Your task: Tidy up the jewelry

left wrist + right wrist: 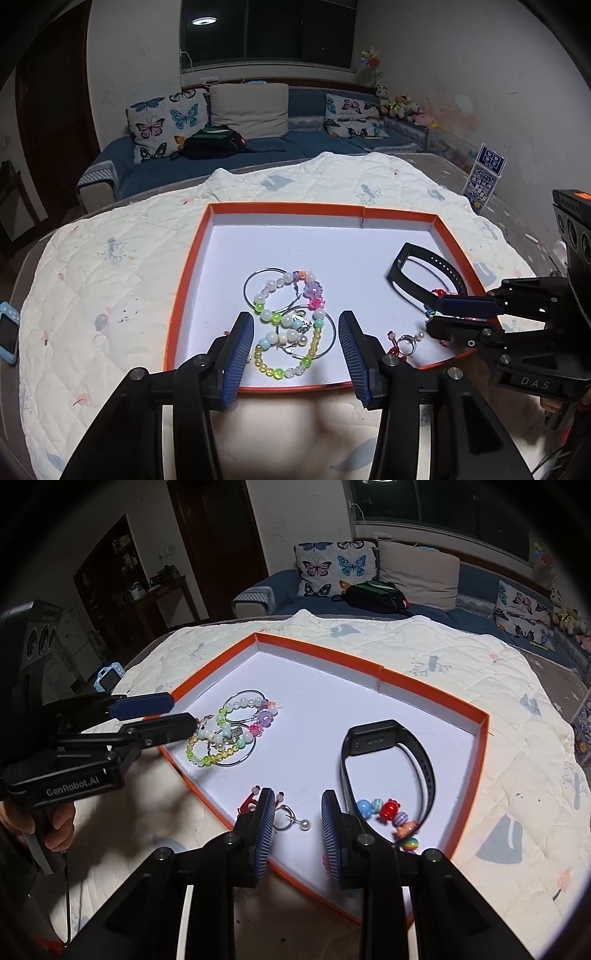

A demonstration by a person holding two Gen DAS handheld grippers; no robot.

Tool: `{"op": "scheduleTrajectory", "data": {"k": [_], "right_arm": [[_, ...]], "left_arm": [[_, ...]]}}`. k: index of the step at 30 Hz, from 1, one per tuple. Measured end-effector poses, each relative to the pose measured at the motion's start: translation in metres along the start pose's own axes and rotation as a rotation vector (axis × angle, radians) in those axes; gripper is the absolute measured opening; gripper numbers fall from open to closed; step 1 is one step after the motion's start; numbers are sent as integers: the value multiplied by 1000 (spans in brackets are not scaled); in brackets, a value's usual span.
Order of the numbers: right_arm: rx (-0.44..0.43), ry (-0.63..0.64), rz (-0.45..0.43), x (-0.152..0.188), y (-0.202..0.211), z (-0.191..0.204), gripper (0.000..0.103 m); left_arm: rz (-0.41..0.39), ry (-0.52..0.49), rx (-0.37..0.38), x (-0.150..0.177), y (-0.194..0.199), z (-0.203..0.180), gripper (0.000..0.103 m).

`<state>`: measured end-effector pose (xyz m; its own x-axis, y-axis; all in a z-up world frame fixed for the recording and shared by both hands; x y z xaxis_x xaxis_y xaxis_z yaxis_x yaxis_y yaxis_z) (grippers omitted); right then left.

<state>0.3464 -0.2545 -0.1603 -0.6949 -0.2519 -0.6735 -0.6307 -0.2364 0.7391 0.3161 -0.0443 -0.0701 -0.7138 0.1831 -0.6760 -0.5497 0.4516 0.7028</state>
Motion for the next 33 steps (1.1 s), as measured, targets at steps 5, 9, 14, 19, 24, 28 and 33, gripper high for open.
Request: {"op": "scheduleTrajectory", "data": {"k": [5,9,14,19,24,28,33], "right_arm": [[15,-5,-8,2,10,-2,34],[20,-22,-30,4,23,-3,40],[22,-45,-53,7,40,-4,48],[57,-34,-102,12,59,1,67],[102,-5,-120,19,69,8,70],[124,-8,-136,25,79,11,73],[159,-18,-155,35,91,14,75]], "left_arm": [[-20,18,-14,3,16,0,52],[-52,22,-39,7,38,-2,61],[-94,39,-62,14,70,-9,76],[-145,35,-104,27,103,-18,96],[-171,28,-133,41,126,-30,103],[-180,27,-161,55,140,-38,103],[-195,35,-188,70,157,-46,103]]}}
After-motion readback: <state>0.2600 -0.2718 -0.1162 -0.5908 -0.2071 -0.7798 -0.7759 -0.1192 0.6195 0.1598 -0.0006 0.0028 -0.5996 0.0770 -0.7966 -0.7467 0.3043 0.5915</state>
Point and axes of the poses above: each gripper's, at about its wrist camera, not at the fingertips, and y roughly against the way its jaws point, z to its left, x to its underside, the point moved 5 cm from there along -y, roughly the way its jaws point, and after that the axes turned 12 degrees about x, right-handed, at the moved point
